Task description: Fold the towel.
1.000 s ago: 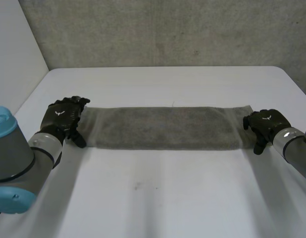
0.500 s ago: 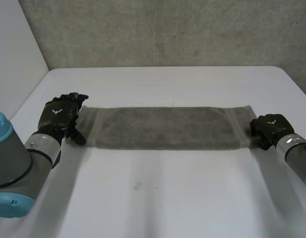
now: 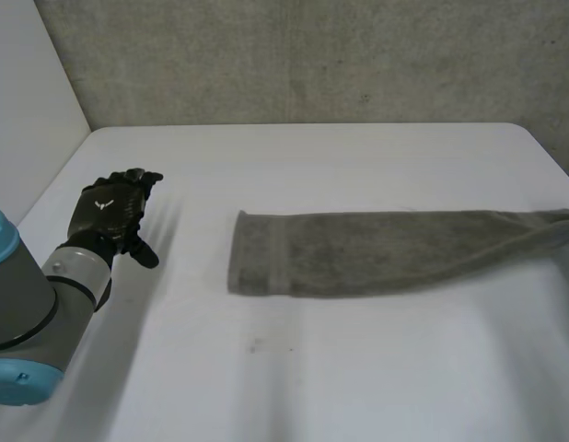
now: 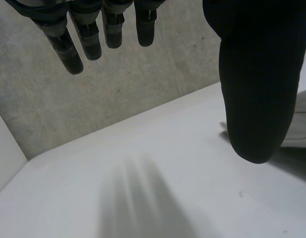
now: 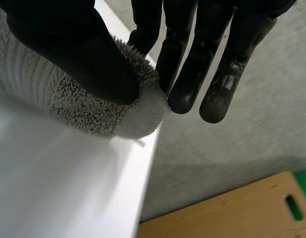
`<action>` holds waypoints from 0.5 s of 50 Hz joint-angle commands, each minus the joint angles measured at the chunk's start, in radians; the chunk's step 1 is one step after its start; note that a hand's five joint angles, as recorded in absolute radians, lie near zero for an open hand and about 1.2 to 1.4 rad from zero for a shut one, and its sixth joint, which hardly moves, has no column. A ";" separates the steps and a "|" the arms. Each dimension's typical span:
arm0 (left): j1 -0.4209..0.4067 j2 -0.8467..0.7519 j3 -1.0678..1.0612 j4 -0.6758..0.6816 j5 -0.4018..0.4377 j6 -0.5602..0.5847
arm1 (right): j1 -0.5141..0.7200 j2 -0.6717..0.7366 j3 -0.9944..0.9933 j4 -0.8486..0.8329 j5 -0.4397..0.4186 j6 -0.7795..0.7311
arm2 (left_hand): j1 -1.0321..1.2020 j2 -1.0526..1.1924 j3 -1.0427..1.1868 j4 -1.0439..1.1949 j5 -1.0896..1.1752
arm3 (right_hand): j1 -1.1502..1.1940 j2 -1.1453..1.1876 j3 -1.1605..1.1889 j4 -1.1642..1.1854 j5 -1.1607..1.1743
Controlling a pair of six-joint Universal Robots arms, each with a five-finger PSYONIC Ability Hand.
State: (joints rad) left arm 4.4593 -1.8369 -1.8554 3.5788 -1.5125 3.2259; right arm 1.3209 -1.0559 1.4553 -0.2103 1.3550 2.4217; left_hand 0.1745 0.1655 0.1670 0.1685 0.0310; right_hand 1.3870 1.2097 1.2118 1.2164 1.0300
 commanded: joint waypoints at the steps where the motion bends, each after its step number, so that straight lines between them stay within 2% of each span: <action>1: 0.000 0.016 -0.005 0.000 0.002 0.000 | 0.146 -0.033 -0.114 0.017 -0.005 0.026 | 0.000 0.009 0.008 0.006 -0.031 | 0.009 0.187 0.184 0.180 0.192; 2: 0.000 0.016 -0.007 0.000 0.000 -0.002 | 0.147 -0.033 -0.115 0.017 -0.005 0.026 | 0.000 0.009 0.008 0.006 -0.031 | 0.009 0.187 0.184 0.180 0.192; 4: 0.000 0.016 -0.007 0.002 0.002 0.000 | 0.333 -0.030 -0.167 0.008 -0.013 0.065 | 0.000 0.009 0.008 0.006 -0.031 | 0.009 0.187 0.184 0.180 0.192; 5: 0.000 0.016 -0.007 0.002 0.002 0.000 | 0.334 -0.030 -0.167 0.008 -0.013 0.065 | 0.000 0.009 0.008 0.006 -0.031 | 0.009 0.187 0.184 0.180 0.192; 7: 0.000 0.016 -0.007 0.002 0.000 0.000 | 0.491 0.000 -0.202 0.000 -0.016 0.068 | 0.000 0.009 0.008 0.006 -0.031 | 0.009 0.187 0.184 0.180 0.192; 8: 0.000 0.016 -0.008 0.002 0.000 0.000 | 0.492 0.001 -0.202 0.000 -0.016 0.068 | 0.000 0.009 0.008 0.006 -0.031 | 0.009 0.187 0.184 0.180 0.192; 10: 0.000 0.016 -0.007 0.002 0.002 0.000 | 0.659 0.063 -0.240 -0.004 -0.022 0.069 | 0.000 0.009 0.008 0.006 -0.031 | 0.009 0.187 0.184 0.180 0.192; 13: 0.000 0.016 -0.007 0.002 0.000 0.000 | 0.725 0.097 -0.256 -0.009 -0.022 0.069 | 0.000 0.009 0.008 0.006 -0.031 | 0.009 0.187 0.184 0.180 0.192; 15: 0.002 0.016 -0.007 0.002 0.000 0.000 | 0.840 0.167 -0.280 -0.024 -0.034 0.069 | 0.000 0.009 0.008 0.006 -0.031 | 0.009 0.187 0.184 0.180 0.192; 21: 0.002 0.016 -0.007 0.002 0.000 0.000 | 0.954 0.275 -0.271 -0.044 -0.076 0.076 | 0.000 0.009 0.008 0.006 -0.031 | 0.009 0.187 0.184 0.180 0.192; 25: 0.002 0.015 -0.008 0.003 0.002 0.000 | 0.969 0.292 -0.251 -0.046 -0.094 0.076 | 0.000 0.009 0.008 0.006 -0.031 | 0.009 0.187 0.184 0.180 0.192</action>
State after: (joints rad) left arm 4.4606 -1.8212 -1.8626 3.5803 -1.5116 3.2260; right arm 2.2543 -0.8122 1.1774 -0.2498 1.2919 2.4953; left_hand 0.1745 0.1652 0.1670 0.1685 0.0309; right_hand 1.3886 1.2103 1.2159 1.2170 1.0319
